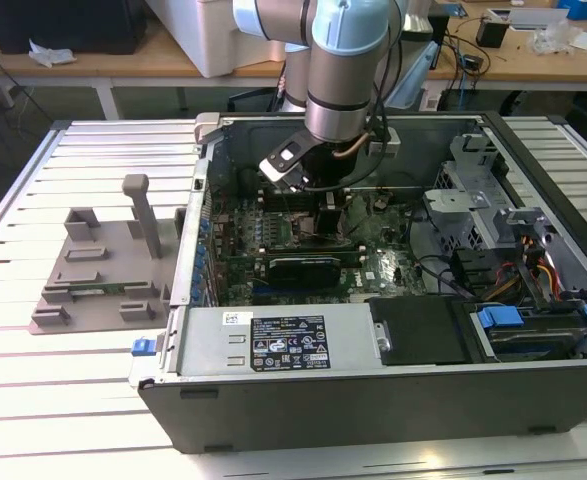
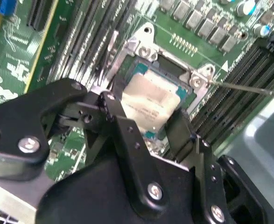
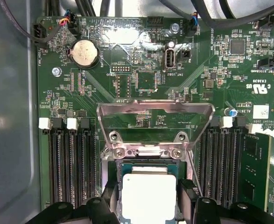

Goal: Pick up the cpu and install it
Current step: 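Place the cpu into insertion slot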

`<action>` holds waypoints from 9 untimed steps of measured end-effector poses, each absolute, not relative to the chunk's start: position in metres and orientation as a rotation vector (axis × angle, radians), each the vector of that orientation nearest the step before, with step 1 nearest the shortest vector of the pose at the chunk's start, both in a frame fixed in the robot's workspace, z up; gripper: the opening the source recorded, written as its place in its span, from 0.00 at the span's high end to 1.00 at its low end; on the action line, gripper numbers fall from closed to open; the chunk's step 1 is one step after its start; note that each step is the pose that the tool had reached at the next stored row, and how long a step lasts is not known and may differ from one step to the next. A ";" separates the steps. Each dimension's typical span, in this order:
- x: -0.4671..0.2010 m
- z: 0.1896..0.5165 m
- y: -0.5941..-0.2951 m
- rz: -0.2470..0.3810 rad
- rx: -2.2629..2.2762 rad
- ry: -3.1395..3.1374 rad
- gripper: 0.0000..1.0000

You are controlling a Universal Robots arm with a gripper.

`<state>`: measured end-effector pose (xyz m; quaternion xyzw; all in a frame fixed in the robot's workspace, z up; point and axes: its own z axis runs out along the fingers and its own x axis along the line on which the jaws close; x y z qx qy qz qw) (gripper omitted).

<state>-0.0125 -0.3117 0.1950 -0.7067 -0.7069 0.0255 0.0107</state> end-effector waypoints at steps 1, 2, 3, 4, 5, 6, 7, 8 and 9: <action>-0.013 0.195 -0.312 0.080 -2.205 -2.206 0.38; -0.013 0.195 -0.312 0.081 -2.206 -2.206 0.38; -0.013 0.196 -0.312 0.081 -2.206 -2.207 0.38; -0.013 0.198 -0.312 0.081 -2.206 -2.207 0.38; -0.013 0.201 -0.311 0.081 -2.206 -2.206 0.38; -0.013 0.204 -0.311 0.080 -2.206 -2.206 0.38; -0.013 0.205 -0.311 0.080 -2.206 -2.206 0.38; -0.013 0.204 -0.311 0.080 -2.205 -2.206 0.38; -0.013 0.204 -0.311 0.080 -2.205 -2.206 0.38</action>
